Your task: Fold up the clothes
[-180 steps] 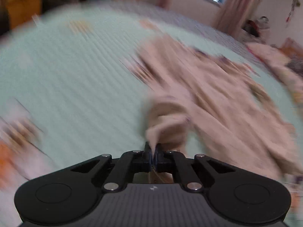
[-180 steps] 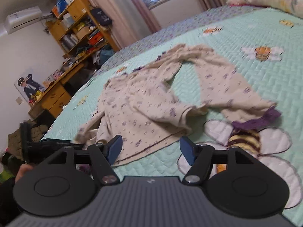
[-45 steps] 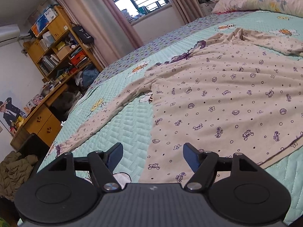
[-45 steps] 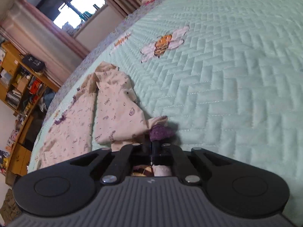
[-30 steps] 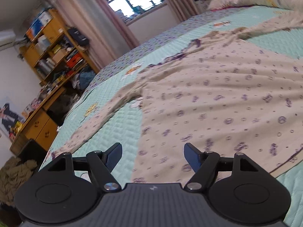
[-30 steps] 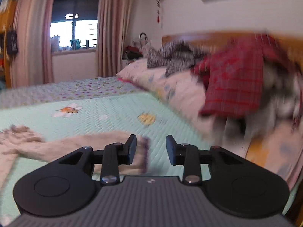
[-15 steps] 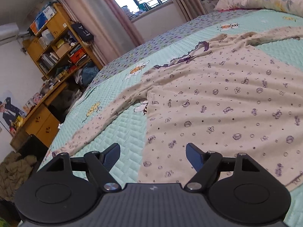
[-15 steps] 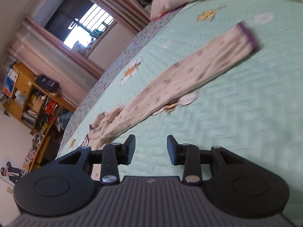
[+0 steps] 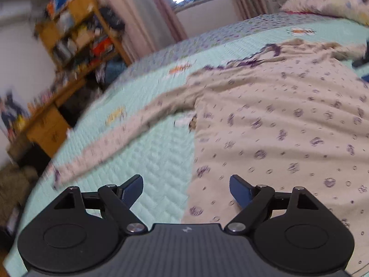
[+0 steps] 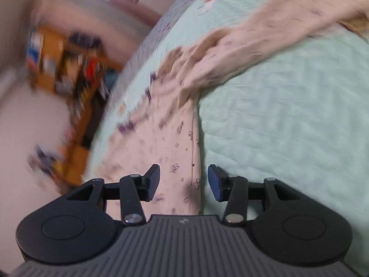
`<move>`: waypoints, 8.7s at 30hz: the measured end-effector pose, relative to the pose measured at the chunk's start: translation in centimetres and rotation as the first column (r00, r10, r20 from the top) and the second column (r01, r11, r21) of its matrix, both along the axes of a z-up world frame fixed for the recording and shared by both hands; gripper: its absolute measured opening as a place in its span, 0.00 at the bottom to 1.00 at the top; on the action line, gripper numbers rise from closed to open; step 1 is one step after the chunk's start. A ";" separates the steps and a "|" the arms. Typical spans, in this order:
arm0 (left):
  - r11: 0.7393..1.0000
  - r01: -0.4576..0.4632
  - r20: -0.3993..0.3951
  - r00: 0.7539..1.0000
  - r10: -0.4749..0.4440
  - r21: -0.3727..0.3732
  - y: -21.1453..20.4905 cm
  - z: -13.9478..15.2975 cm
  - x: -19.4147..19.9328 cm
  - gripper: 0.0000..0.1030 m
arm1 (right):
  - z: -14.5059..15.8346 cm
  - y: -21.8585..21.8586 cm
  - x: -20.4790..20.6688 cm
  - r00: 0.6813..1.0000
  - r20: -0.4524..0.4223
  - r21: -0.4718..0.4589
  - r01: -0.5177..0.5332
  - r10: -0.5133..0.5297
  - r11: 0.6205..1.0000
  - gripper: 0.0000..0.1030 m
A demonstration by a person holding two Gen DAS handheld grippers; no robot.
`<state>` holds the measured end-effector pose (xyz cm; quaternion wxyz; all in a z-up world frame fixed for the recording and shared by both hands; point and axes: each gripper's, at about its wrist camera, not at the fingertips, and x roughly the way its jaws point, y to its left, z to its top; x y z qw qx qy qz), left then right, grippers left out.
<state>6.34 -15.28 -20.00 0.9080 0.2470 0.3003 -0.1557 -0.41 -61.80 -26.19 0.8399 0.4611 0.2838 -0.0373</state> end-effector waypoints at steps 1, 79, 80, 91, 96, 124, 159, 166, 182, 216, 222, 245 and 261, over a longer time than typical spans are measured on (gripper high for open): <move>1.000 -0.009 -0.018 1.000 0.008 -0.019 0.5 -0.1 0.2 0.81 | -0.1 0.1 0.6 1.000 0.005 -0.011 0.003 -0.003 1.000 0.47; 0.869 -0.144 -0.226 0.973 0.038 -0.474 13.5 4.7 -9.6 0.33 | 6.9 10.7 -29.3 0.998 -0.060 -0.181 0.009 -0.020 0.983 0.23; 0.873 -0.140 -0.207 0.977 0.046 -0.468 13.6 5.0 -9.8 0.42 | 7.5 11.1 -28.9 0.999 -0.046 -0.218 0.007 -0.017 0.976 0.25; 0.970 0.148 -0.056 0.985 -0.161 -0.195 -1.3 2.1 -8.4 0.90 | 8.7 16.0 -15.0 0.994 -0.025 -0.468 -0.103 0.103 0.878 0.57; 0.973 0.126 -0.120 0.981 -0.151 -0.195 2.9 0.5 -11.2 0.81 | 4.1 18.7 -16.1 0.956 -0.186 -0.499 -0.290 0.225 0.817 0.57; 0.986 -0.019 -0.328 0.944 -0.037 -0.164 -3.0 -2.9 -3.6 0.99 | 2.7 22.8 -1.1 0.941 -0.287 -0.690 -0.335 0.182 0.642 0.76; 0.983 -0.153 -0.051 0.986 0.158 0.102 -6.1 16.3 -13.7 0.99 | 10.3 25.1 -23.5 0.985 0.063 -0.654 -0.082 0.163 0.752 0.78; 0.985 -0.144 -0.038 0.988 0.148 0.093 -6.2 17.2 -14.1 0.99 | 9.9 25.2 -23.2 0.985 0.052 -0.646 -0.091 0.163 0.758 0.78; 0.990 -0.122 -0.041 0.991 0.125 0.076 -6.5 17.5 -14.4 0.99 | 9.2 25.6 -22.8 0.983 0.023 -0.641 -0.125 0.182 0.757 0.78; 0.993 -0.107 -0.069 0.992 0.110 0.050 -6.4 16.9 -14.1 0.99 | 9.0 25.5 -22.8 0.983 0.010 -0.631 -0.138 0.186 0.763 0.78; 0.993 -0.110 -0.092 0.989 0.113 0.043 -6.3 16.1 -13.2 0.99 | 10.1 24.4 -22.0 0.987 0.038 -0.640 -0.097 0.158 0.762 0.78; 0.952 -0.267 -0.237 0.945 0.228 -0.150 1.0 11.9 0.7 0.99 | 11.0 21.3 -13.2 0.984 0.044 -0.642 -0.106 0.175 0.759 0.79; 0.551 -0.620 -0.626 0.751 0.211 -0.558 15.9 -1.3 23.0 0.99 | 7.1 17.0 -0.3 0.992 -0.041 -0.504 -0.123 0.119 0.855 0.79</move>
